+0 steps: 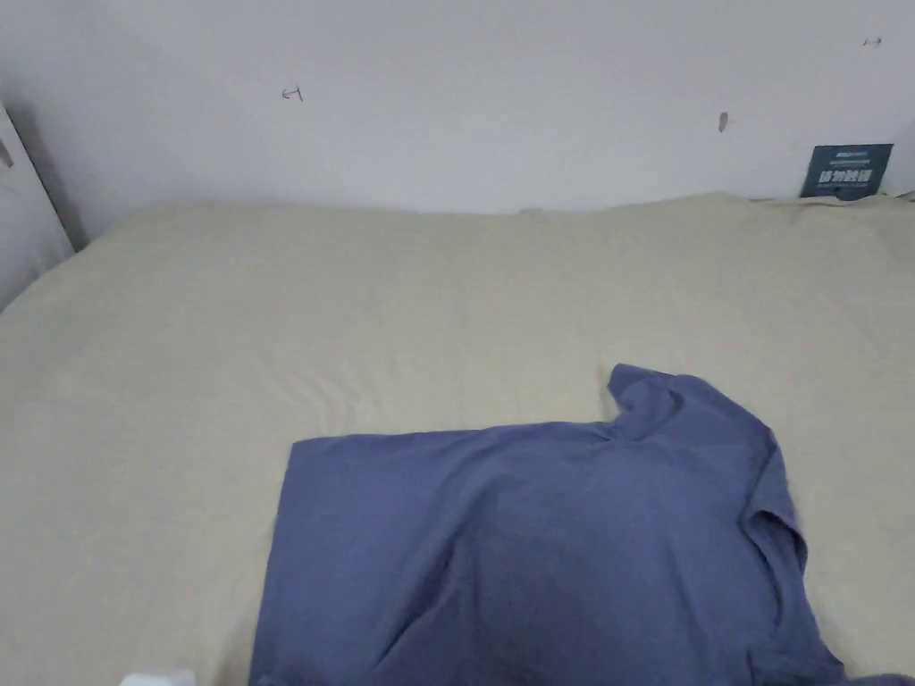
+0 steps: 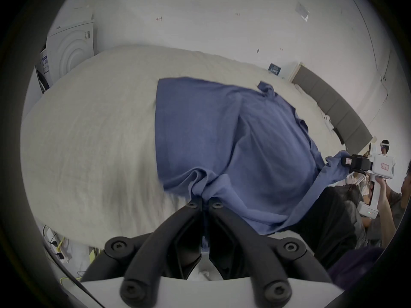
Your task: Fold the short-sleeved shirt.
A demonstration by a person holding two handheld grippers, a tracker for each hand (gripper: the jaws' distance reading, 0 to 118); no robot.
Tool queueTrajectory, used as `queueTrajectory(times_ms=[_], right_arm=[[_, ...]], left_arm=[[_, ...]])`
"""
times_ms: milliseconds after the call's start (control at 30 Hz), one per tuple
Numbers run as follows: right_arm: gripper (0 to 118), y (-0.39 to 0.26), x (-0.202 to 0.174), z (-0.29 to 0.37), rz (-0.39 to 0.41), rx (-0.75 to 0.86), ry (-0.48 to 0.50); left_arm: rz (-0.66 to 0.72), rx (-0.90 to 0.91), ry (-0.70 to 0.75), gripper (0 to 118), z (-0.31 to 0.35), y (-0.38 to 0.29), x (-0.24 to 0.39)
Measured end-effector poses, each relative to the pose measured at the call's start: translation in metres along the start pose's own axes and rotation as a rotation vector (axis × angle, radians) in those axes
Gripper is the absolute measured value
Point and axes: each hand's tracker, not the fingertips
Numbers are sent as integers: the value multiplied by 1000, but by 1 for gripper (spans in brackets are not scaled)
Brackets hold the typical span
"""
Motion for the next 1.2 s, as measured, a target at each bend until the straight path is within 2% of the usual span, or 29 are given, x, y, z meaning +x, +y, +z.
queueTrajectory(times_ms=[167, 333, 433, 533, 567, 600, 633, 667, 700, 733, 767, 833, 900, 967, 1067, 1133, 1200], right_arm=[[7, 58, 4, -33, -12, 61, -5], [7, 116, 12, -93, -80, 71, 3], [7, 142, 5, -135, -46, 26, -41], [7, 155, 2, -170, -35, -37, -45], [7, 156, 1, -181, -21, -44, -52], [7, 156, 1, -189, -4, -76, -69], [9, 156, 1, -197, 16, -105, -80], [15, 154, 1, -204, 40, -131, -89], [34, 152, 2, -206, 73, -131, -123], [65, 151, 1, -203, 103, -108, -178], [78, 151, 4, -196, 127, -67, -211], [81, 149, 3, -162, 129, 76, -191], [82, 148, -2, -119, 147, 205, -140], [82, 145, -13, -70, 126, 298, -66], [95, 131, -35, -10, 87, 425, -12], [95, 117, -49, 22, 73, 526, 55], [96, 107, -60, 39, 81, 555, 101]], left_arm=[[-1, 39, 54, 2, -24, 55, -13], [-6, 45, 80, 2, -67, 109, -26], [-21, 9, 115, 2, -102, 137, -30], [-3, -37, 136, 3, -136, 156, -36], [1, -57, 137, 4, -148, 160, -39], [5, -78, 145, 13, -157, 161, -41], [3, -89, 165, 28, -165, 161, -42], [-4, -82, 194, 48, -171, 160, -43], [-13, -71, 205, 69, -173, 159, -45], [-17, -57, 214, 80, -170, 157, -51], [-2, -15, 229, 80, -159, 157, -54], [39, 102, 212, 81, -125, 157, -56], [4, 212, 201, 83, -79, 155, -48], [-22, 366, 194, 83, -28, 147, -32], [42, 479, 99, 93, 38, 134, -7], [7, 604, 6, 95, 73, 119, 13], [-35, 649, -32, 95, 98, 106, 31]])
